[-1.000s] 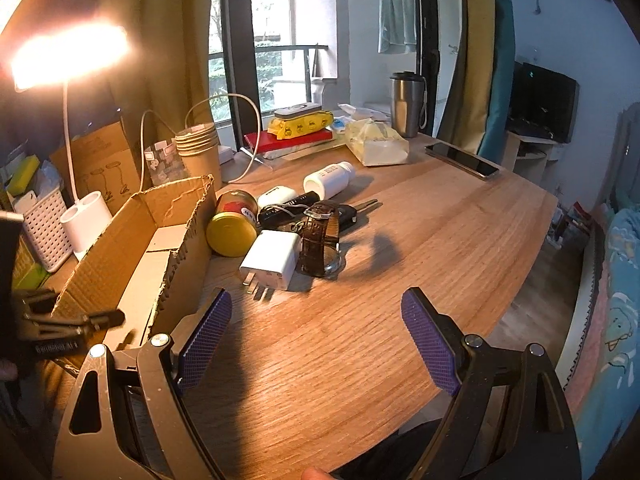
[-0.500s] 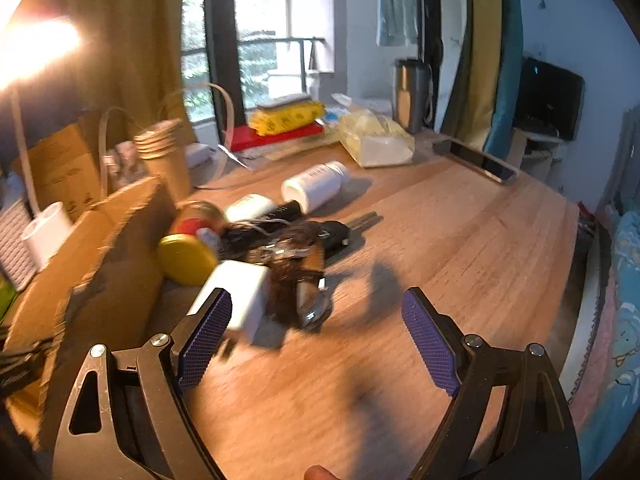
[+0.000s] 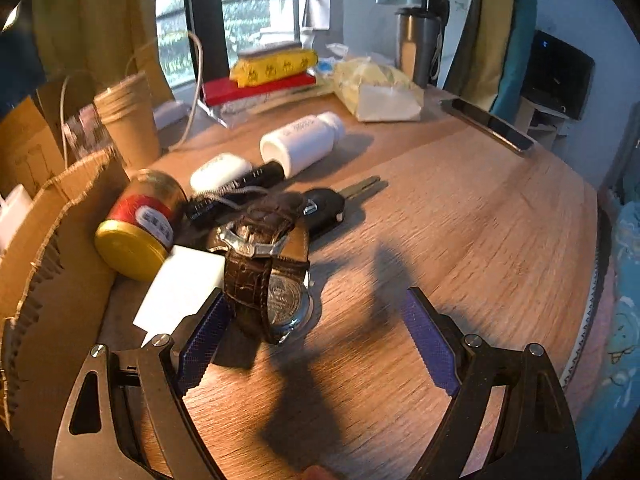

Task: Organize rigid objects
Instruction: 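Close the right gripper on the brown leather watch and lift it, then carry the watch into the box and open the right gripper, then move the right gripper to the white charger and grasp it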

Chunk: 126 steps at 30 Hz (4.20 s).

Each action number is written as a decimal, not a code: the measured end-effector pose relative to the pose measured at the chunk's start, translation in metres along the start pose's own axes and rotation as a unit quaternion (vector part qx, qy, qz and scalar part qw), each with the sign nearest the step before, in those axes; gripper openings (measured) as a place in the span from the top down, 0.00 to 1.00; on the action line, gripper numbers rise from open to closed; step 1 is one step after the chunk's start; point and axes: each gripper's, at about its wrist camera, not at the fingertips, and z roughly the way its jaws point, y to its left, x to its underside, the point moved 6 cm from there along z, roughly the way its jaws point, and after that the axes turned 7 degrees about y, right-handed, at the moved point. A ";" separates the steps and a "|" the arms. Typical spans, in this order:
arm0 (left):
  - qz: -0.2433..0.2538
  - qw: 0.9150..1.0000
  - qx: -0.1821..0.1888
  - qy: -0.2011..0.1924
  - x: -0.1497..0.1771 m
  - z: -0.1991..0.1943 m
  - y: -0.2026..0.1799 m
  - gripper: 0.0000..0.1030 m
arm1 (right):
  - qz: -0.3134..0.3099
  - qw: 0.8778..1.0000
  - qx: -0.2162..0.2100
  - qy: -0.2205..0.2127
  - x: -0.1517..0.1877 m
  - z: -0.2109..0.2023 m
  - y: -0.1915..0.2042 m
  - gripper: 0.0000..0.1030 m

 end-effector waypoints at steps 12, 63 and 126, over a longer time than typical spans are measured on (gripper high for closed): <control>-0.002 1.000 -0.009 0.002 0.001 0.001 -0.003 0.89 | -0.028 0.999 -0.008 0.030 0.000 0.015 0.010 0.24; -0.001 1.000 -0.014 0.003 0.002 0.002 -0.002 0.88 | -0.166 0.973 -0.139 -0.075 0.040 -0.134 0.133 0.58; 0.001 1.000 -0.016 0.003 0.002 0.001 -0.004 0.87 | -0.135 0.982 -0.132 -0.026 0.013 -0.106 0.081 0.43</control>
